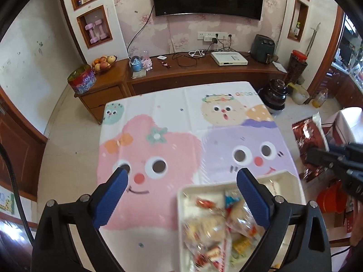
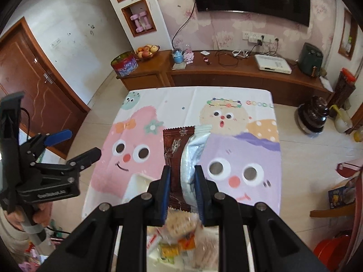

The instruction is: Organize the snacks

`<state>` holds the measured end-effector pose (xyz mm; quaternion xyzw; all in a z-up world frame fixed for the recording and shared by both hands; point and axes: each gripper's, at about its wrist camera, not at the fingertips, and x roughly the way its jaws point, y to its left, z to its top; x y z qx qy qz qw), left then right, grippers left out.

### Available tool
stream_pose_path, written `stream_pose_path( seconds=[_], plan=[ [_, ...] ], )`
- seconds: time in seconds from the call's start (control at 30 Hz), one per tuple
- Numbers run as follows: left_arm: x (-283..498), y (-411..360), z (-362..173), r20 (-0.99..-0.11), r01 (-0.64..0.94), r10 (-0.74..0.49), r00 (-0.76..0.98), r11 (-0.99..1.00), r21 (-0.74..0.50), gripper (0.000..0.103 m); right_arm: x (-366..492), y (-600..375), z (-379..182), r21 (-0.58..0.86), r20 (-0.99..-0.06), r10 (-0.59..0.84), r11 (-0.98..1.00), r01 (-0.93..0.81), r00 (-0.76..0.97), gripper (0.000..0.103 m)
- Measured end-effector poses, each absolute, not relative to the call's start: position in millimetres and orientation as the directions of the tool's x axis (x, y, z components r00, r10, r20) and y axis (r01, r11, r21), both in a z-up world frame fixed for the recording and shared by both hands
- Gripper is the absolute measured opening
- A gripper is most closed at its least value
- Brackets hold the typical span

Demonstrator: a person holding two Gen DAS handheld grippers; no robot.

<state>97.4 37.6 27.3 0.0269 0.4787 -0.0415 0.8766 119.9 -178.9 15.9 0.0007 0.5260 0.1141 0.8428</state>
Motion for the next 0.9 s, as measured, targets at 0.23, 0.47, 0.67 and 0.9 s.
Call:
stream_pose_path(
  seconds=[0.23,0.47,0.67,0.9],
  plan=[
    [43,28,15,-0.841,0.046,-0.058,0.538,0.998,-0.039,0.097,53,-190,2,0.125,-0.887,0.177,0.981,-0.146,0.427,0.02],
    [13,22,0,-0.847,-0.02,-0.033,0.531,0.998,-0.052,0.097,19,-188,-24,0.119,-0.913,0.167,0.982,-0.148,0.373,0.022],
    [0,13,-3,-0.848,-0.032,-0.004,0.531,0.999,-0.025,0.097,4,-187,-26,0.11,-0.912,0.156,0.984,-0.139,0.38,0.032],
    [-10,3,1,-0.847,-0.013,-0.019,0.531,0.999,-0.031,0.097,-12,-198,-10,0.114,-0.886,0.131,0.991,-0.066,0.445,0.037]
  ],
)
